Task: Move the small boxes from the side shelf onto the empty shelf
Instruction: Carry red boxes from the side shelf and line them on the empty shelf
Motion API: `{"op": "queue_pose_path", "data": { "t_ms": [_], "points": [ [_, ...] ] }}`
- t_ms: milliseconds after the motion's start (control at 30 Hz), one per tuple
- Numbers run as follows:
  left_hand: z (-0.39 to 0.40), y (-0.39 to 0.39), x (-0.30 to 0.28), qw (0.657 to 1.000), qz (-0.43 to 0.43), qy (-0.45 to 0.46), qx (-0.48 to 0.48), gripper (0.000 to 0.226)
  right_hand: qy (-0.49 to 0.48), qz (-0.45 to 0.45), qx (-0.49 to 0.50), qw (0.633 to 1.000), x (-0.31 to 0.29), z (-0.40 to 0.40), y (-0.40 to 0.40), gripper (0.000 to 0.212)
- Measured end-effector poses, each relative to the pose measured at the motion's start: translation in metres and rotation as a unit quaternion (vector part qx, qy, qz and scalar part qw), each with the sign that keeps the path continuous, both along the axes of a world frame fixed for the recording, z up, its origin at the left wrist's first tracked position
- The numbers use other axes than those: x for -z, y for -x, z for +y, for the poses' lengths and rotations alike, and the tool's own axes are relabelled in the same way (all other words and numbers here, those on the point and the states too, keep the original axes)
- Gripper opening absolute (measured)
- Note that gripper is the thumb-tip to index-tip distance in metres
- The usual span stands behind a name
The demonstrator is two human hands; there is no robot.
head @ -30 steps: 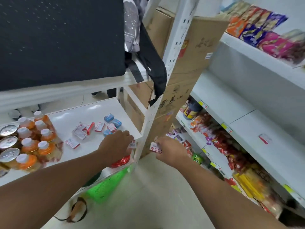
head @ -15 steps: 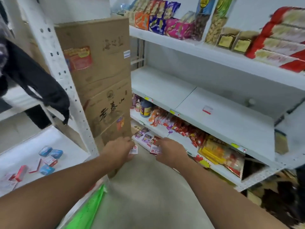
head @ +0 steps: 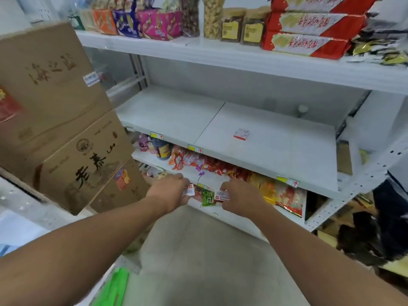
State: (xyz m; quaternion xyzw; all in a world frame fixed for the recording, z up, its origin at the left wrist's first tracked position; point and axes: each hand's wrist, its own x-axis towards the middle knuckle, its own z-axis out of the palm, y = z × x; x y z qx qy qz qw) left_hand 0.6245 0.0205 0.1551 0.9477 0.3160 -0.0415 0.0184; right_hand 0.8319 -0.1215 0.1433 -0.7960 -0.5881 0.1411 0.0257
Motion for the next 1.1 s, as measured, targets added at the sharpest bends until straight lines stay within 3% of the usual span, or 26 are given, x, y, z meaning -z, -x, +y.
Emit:
{"op": "queue_pose_path", "data": {
  "t_ms": [367, 700, 800, 1100],
  "points": [
    [0.039, -0.085, 0.014, 0.998, 0.019, 0.028, 0.054, 0.038, -0.011, 0.004, 0.074, 0.997, 0.012, 0.013, -0.060, 0.043],
    [0.116, -0.137, 0.036, 0.989, -0.065, 0.052, 0.118, 0.040, 0.038, -0.023, 0.169, 0.985, 0.002, 0.052, -0.084, 0.041],
    [0.143, -0.150, 0.039, 0.986, -0.047, 0.064, 0.147, 0.026, 0.044, -0.027, 0.196, 0.979, -0.004, 0.071, -0.089, 0.040],
    [0.195, -0.176, 0.067, 0.975, -0.020, 0.086, 0.203, 0.032, 0.057, 0.006, 0.269, 0.961, 0.013, 0.103, -0.088, 0.047]
  ]
}}
